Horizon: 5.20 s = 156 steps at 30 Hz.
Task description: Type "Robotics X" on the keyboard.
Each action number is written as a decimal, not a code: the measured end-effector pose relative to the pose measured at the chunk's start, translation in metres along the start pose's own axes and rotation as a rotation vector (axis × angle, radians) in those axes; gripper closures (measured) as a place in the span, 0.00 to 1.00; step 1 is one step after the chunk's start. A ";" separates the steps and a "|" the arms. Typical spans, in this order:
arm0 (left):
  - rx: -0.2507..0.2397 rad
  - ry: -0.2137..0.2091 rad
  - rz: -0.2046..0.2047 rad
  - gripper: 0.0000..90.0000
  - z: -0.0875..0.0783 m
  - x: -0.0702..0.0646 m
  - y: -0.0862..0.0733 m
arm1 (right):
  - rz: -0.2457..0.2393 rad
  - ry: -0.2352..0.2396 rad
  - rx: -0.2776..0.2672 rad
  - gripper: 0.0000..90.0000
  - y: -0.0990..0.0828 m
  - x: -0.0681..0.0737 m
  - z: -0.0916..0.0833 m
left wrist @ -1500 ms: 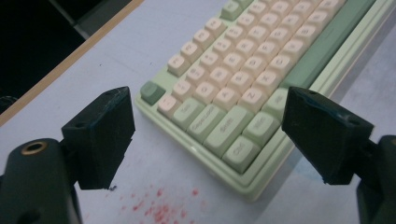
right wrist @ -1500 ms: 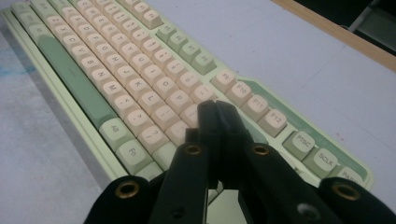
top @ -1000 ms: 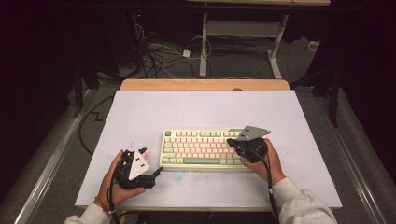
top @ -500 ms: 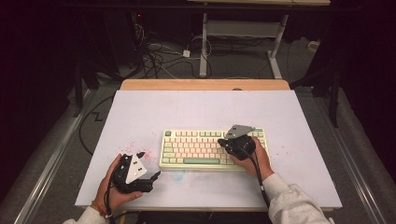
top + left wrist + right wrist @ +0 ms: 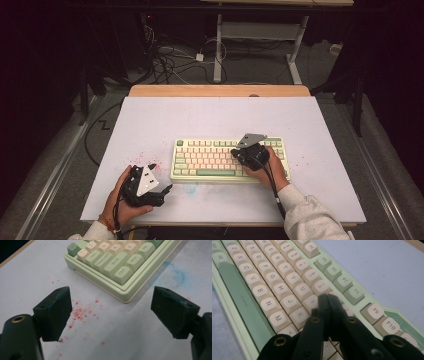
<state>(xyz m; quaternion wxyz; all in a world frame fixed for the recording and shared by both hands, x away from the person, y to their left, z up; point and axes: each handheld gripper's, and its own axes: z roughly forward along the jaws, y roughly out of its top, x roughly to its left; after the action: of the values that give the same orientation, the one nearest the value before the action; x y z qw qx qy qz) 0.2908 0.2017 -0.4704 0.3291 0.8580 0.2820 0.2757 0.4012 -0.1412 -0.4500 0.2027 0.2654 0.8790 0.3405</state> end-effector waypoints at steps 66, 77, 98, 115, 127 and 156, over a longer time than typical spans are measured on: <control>-0.022 0.020 -0.052 0.24 -0.003 0.002 0.003 | -0.023 -0.121 -0.232 0.26 -0.024 0.015 -0.078; -0.063 -0.031 -0.082 0.30 -0.007 0.009 0.003 | -0.005 -0.177 -0.244 0.26 -0.048 0.011 -0.100; -0.039 -0.063 -0.016 0.97 -0.002 0.016 0.044 | 0.015 -0.224 -0.190 0.26 -0.093 0.015 -0.122; -0.008 -0.234 0.021 0.97 0.044 -0.003 0.097 | 0.003 -0.221 -0.183 0.26 -0.094 0.018 -0.118; 0.059 -0.300 0.086 0.97 0.078 -0.026 0.124 | -0.011 -0.219 -0.164 0.27 -0.095 0.018 -0.114; 0.084 -0.264 0.101 0.95 0.090 -0.031 0.130 | -0.027 -0.223 -0.149 0.27 -0.097 0.018 -0.113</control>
<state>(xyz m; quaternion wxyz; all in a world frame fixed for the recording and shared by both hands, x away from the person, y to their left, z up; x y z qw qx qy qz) 0.3686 0.0631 -0.4426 0.3131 0.9128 0.2041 0.1646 0.2949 -0.2463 -0.4439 0.3229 0.2741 0.8266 0.3705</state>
